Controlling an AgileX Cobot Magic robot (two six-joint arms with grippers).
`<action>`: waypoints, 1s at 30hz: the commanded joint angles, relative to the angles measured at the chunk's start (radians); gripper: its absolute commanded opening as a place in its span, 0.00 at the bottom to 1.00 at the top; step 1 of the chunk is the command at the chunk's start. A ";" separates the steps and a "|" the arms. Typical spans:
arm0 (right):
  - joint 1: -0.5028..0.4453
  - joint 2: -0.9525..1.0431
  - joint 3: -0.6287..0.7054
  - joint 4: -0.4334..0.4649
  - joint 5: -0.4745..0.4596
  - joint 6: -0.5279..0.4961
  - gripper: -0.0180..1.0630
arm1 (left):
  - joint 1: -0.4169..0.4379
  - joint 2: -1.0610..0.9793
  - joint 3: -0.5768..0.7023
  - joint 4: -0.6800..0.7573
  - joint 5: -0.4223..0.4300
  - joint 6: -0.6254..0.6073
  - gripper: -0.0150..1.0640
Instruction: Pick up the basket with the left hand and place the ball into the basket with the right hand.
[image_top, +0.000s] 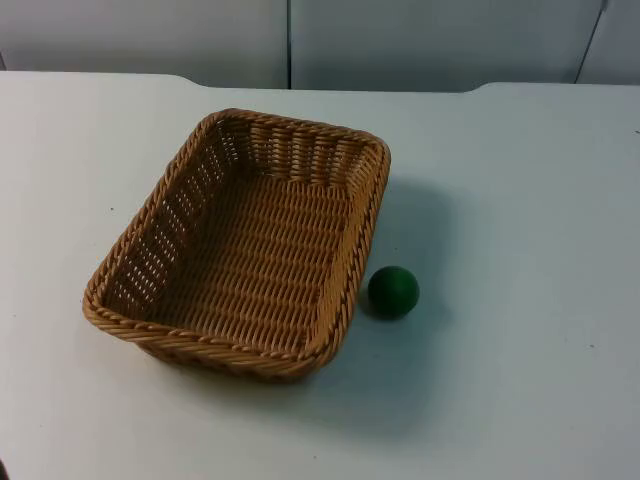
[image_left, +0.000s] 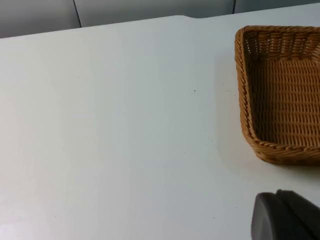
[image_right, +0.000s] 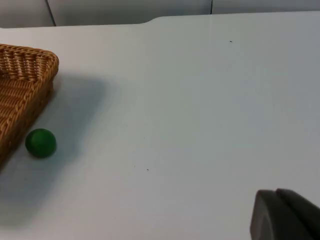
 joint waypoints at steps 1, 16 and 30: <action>-0.007 -0.004 0.005 0.001 -0.011 0.000 0.01 | 0.003 -0.005 0.002 -0.004 -0.019 -0.003 0.01; -0.007 -0.004 0.005 0.001 -0.011 0.000 0.01 | 0.003 -0.005 0.002 -0.006 -0.183 -0.003 0.01; -0.007 -0.004 0.005 0.001 -0.011 0.000 0.01 | 0.003 -0.005 0.002 -0.009 -0.335 -0.003 0.01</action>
